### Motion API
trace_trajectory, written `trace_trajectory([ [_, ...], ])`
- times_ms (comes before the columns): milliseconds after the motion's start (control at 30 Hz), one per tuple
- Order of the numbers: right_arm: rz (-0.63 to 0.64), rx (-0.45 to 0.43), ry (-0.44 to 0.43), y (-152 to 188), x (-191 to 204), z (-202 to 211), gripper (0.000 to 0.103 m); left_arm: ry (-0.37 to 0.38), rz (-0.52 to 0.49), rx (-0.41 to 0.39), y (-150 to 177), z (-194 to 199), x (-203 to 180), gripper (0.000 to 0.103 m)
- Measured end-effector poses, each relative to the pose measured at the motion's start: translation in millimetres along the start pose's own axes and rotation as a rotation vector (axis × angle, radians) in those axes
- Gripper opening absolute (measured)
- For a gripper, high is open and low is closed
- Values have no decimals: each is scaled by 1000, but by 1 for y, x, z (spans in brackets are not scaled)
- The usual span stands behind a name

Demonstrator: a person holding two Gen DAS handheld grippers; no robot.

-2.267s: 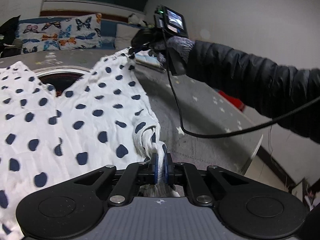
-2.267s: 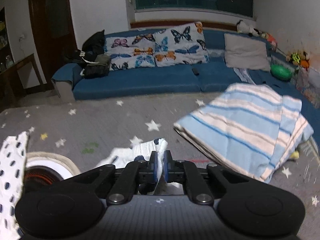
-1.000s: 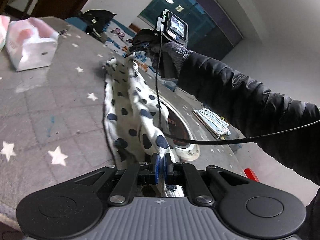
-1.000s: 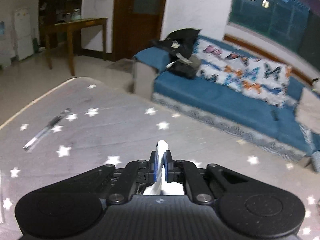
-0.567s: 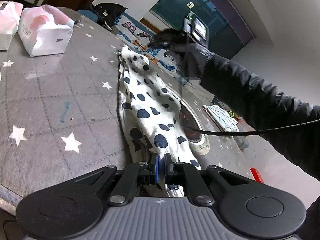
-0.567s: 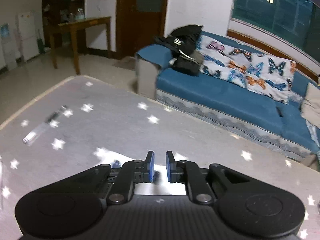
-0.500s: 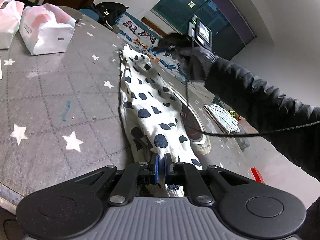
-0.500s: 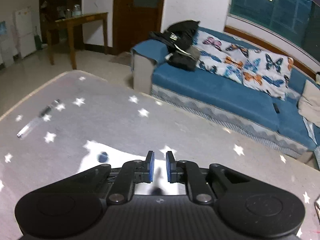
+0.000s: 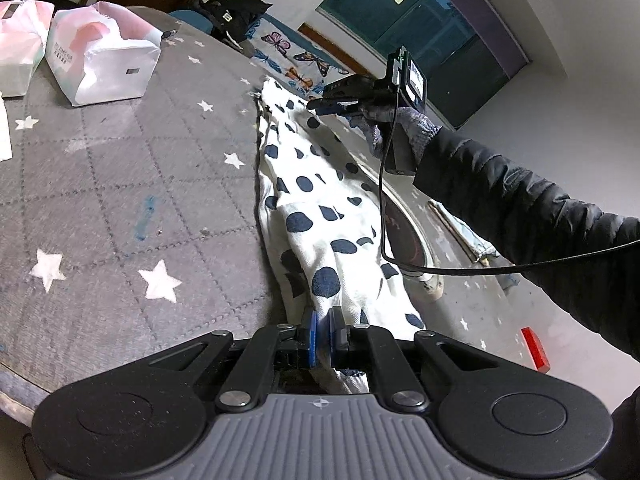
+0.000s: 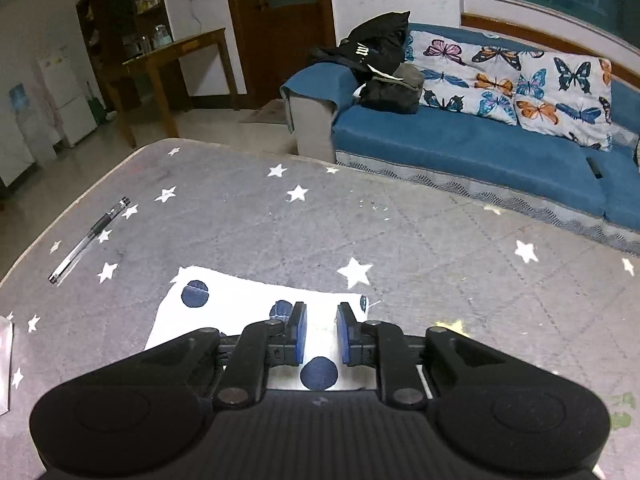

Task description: Fold clothes

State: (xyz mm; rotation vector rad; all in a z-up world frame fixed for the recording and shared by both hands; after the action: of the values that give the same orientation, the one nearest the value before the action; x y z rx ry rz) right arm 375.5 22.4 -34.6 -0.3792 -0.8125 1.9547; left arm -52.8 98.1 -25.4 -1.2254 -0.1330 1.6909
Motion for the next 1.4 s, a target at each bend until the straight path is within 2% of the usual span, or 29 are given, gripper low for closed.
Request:
trace_trajectory([
  [533,13,-12,-19,0,-1,-8,21,-14,0,17,1,0,3,7],
  [600,19,-17,-19,0,-1,-7,17,-17,2,19,1,0,3,7],
  [633,27,-22,-11,0,-1,-6,11,-18,2,20,1,0,4,7],
  [667,35,-28,-4,0,-1,-5,9,-18,3,20,1,0,4,7],
  [867,37,-94,20,-14,-6,13,6,-16,-14,17,0,0,1,7],
  [933,38,-109,30,-19,-9,16,6,-18,-12,20,0,-1,2,7],
  [1133,69,-45,90,-8,-15,-9,10,-28,-1,25,2,-2,5,7],
  [1300,95,-86,118,-14,-4,4,14,-25,-4,22,2,-1,5,7],
  [1333,116,-94,116,-17,2,9,15,-25,-3,22,2,-1,5,7],
  [1400,149,-92,50,-18,18,16,15,-24,0,22,2,-1,5,8],
])
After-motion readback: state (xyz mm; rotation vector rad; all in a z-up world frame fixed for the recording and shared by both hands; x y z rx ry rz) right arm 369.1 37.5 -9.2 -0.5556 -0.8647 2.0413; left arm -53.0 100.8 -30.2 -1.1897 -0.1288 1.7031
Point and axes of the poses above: each gripper's, at about its wrist camera, not at the fingertips, and z roughly against the way its jaws point, x to its left, y to its underside, the point moved 8 cm from there along -z, roughly the way its jaws point, and after that the axes turned 4 degrees about y, right-handed, at the moved point
